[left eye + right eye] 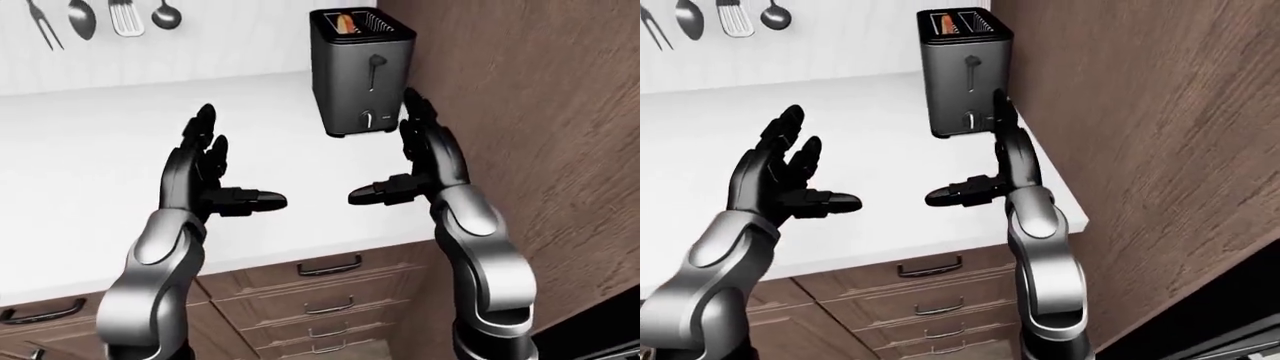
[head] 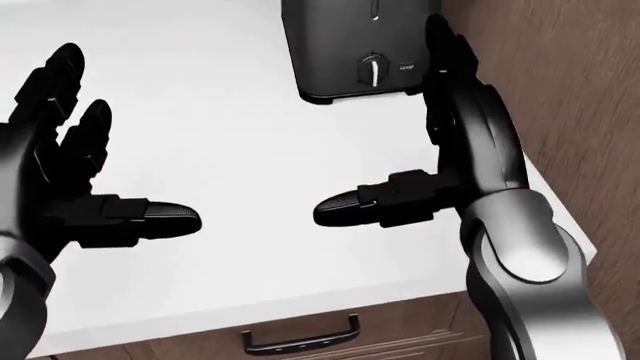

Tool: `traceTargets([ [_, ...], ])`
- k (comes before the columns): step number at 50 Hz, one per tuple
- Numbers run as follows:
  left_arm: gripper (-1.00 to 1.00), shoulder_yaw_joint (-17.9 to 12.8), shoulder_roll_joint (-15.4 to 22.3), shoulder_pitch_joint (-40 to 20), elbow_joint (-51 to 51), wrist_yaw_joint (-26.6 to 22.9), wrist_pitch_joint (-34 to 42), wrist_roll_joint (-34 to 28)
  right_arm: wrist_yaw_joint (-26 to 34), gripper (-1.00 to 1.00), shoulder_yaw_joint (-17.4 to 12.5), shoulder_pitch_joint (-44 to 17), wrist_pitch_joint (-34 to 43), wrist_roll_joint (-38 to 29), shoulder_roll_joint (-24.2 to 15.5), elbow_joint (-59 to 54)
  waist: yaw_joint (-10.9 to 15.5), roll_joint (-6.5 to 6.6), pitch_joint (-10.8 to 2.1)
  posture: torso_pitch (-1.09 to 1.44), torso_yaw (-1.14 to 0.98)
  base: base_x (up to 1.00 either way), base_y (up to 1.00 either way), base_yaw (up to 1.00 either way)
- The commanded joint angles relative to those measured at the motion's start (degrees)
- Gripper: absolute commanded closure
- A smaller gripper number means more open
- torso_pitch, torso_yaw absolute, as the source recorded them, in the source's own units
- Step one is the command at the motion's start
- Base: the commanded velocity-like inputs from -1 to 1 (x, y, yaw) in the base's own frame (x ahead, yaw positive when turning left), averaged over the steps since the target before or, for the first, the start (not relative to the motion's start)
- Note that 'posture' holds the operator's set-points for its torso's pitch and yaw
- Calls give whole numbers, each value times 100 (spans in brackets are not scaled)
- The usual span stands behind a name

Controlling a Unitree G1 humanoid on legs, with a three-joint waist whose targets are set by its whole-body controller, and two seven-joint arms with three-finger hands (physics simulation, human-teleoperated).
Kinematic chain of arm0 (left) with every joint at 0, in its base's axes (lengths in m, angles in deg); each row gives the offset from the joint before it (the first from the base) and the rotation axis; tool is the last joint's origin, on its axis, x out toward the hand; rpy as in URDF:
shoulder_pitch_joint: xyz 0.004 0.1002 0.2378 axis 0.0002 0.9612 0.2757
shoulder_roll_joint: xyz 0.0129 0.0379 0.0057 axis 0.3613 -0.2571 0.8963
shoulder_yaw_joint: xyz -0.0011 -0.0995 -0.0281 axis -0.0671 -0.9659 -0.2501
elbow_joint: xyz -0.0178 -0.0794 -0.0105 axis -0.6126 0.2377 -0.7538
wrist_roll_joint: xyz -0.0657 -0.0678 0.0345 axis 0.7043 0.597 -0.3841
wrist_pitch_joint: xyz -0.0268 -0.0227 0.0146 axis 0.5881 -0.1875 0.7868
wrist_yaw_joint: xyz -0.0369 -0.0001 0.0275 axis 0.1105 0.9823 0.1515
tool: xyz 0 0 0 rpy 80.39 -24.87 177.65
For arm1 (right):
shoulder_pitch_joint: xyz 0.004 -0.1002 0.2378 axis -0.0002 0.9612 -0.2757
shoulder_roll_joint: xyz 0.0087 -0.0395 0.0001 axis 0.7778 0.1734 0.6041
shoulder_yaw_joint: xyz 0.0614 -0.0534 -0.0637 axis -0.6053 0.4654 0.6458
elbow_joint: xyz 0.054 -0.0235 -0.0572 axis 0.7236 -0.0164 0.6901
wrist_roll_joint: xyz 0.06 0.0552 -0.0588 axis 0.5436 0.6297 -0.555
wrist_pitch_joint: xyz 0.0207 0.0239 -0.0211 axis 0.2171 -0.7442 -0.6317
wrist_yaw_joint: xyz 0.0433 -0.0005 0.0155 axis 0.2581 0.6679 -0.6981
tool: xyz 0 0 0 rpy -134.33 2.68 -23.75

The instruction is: Push down the lever of the toaster to turn it on.

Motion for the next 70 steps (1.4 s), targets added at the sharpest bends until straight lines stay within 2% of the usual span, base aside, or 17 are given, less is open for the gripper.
traceTargets([
  [1, -100, -33, 38, -129, 163, -5, -182, -20, -3, -100, -39, -137, -238, -34, 2, 181, 0, 5, -130, 0, 0, 0, 0, 0],
  [7, -100, -50, 37, -135, 131, -27, -204, -30, 6, -100, -22, -159, -177, -73, -8, 173, -4, -2, -103, 0, 0, 0, 0, 0],
  [8, -100, -50, 37, -137, 149, -21, -181, -27, 8, -100, -33, -174, -140, -75, -3, 185, 48, 4, -170, 0, 0, 0, 0, 30],
  [9, -100, -48, 34, -114, 130, -31, -220, -33, 17, -100, -35, -159, -164, -75, -2, 139, 145, -8, -118, 0, 0, 0, 0, 100],
  [11, -100, -49, 29, -113, 148, -24, -204, -30, 31, -100, -38, -191, -111, -79, -4, 181, 83, -1, -17, 0, 0, 0, 0, 100],
  [15, -100, -39, 26, -123, 148, -20, -195, -31, 32, -100, -88, -202, -149, -59, -19, 184, 92, 176, -96, 0, 0, 0, 0, 100],
  [17, -100, -21, 21, -144, 134, -14, -190, -38, 8, -100, -106, -237, -120, -44, -20, 230, -92, 324, -88, 0, 0, 0, 0, 12],
  [18, -100, -20, 21, -152, 127, -17, -191, -39, -12, -100, -116, -231, -143, -40, -25, 213, -92, 188, -121, 0, 0, 0, 0, 0],
  [21, -100, -12, 15, -150, 151, -14, -173, -42, -64, -100, -124, -240, -108, -45, -47, 181, -57, 308, -68, 0, 0, 0, 0, 0],
  [27, -100, -31, 28, -159, 188, -23, -131, -22, -118, -100, -151, -259, -122, -34, -66, 157, -44, 72, 104, 0, 0, 0, 0, 0],
  [30, -100, -49, 34, -165, 139, -34, -173, -20, -129, -100, -160, -301, -80, -32, -83, 166, 37, -205, -5, 0, 0, 0, 0, 0],
  [31, -100, -49, 37, -171, 145, -31, -167, -18, -128, -100, -155, -304, -82, -30, -86, 163, 55, -203, 16, 0, 0, 0, 0, 0],
  [32, -100, -63, 42, -201, 163, -27, -142, 6, -123, -100, -157, -329, -53, -28, -95, 180, 50, -78, 17, 0, 0, 0, 0, 0],
  [38, -100, -77, 18, -232, 172, 26, -48, 79, -138, -100, -162, -255, -159, 2, -84, 137, 26, 51, -67, 0, 0, 0, 0, 0],
  [52, -100, -64, 54, -241, 161, 3, 96, 171, -157, -100, -144, -332, -203, 20, -80, 2, 12, 22, -365, -6, 0, 0, 0, 0],
  [62, -100, -18, 69, -368, 114, 50, 145, 213, -152, -100, -154, -438, -221, 28, -90, -129, 28, 13, -722, -16, 0, 0, 0, 0],
  [70, -100, -22, 124, -554, -35, 55, 139, 200, -169, -100, -187, -434, -292, 60, -106, -186, 44, 16, -1107, -24, 0, 0, 0, 0],
])
